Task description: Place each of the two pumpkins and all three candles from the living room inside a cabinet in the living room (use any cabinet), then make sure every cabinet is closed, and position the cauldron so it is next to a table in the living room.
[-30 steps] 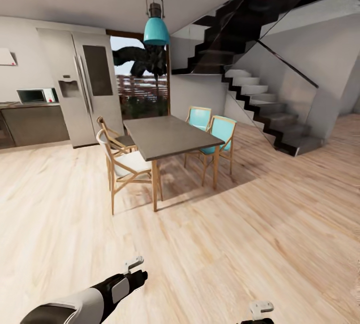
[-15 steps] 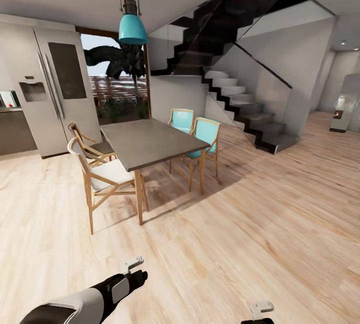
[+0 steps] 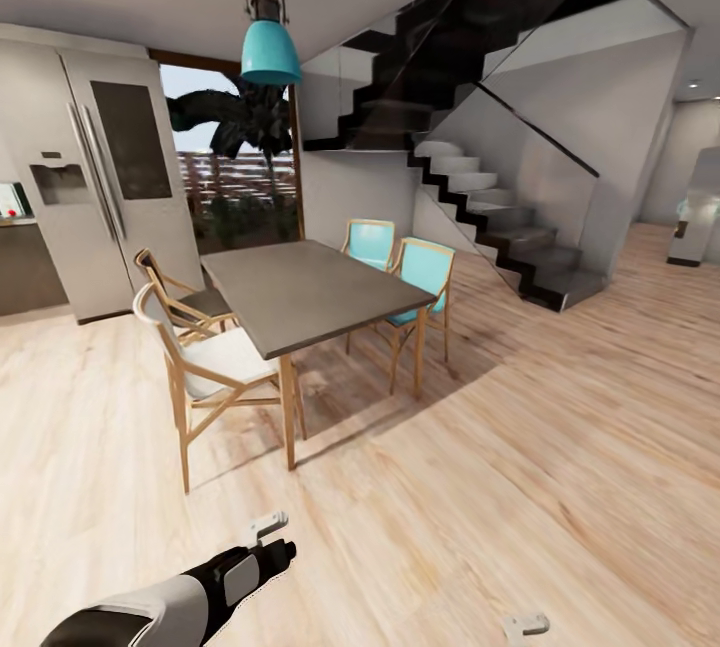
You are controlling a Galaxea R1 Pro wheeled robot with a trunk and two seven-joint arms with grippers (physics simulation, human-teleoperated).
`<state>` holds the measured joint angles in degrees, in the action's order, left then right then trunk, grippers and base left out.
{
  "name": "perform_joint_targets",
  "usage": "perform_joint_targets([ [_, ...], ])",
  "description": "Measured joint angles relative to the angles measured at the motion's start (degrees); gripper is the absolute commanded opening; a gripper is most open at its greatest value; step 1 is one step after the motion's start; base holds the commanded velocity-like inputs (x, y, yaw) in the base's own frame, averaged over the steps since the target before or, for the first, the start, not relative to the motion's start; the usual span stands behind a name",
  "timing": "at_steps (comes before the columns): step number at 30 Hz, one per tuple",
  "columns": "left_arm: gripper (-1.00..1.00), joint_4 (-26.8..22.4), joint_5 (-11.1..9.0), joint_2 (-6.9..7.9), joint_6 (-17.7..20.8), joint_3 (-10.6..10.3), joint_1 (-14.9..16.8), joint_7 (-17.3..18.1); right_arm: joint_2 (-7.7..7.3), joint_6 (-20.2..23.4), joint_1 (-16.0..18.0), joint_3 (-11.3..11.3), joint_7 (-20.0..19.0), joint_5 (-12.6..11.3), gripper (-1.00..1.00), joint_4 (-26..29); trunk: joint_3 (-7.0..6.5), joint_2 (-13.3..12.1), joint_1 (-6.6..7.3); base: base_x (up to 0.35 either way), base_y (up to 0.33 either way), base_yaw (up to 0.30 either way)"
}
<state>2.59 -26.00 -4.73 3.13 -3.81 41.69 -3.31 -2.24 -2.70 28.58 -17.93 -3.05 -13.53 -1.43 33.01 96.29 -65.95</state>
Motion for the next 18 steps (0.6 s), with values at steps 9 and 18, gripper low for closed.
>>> perform_joint_targets([
  [9, 1.0, 0.0, 0.0, 0.0, 0.0, 0.0, 0.0, 0.0, 0.04, 0.34, -0.01, 0.17, 0.07, -0.02, 1.0, 0.0, 0.0, 0.0, 0.0, 0.276, 0.192, -0.229],
  [18, 1.0, -0.08, 0.0, 0.0, 0.02, 0.0, -0.02, 0.07, 0.04, 0.46, 0.0, 0.33, 0.07, -0.1, 1.0, 0.0, 0.0, 0.0, -0.03, 0.055, 0.022, -0.295],
])
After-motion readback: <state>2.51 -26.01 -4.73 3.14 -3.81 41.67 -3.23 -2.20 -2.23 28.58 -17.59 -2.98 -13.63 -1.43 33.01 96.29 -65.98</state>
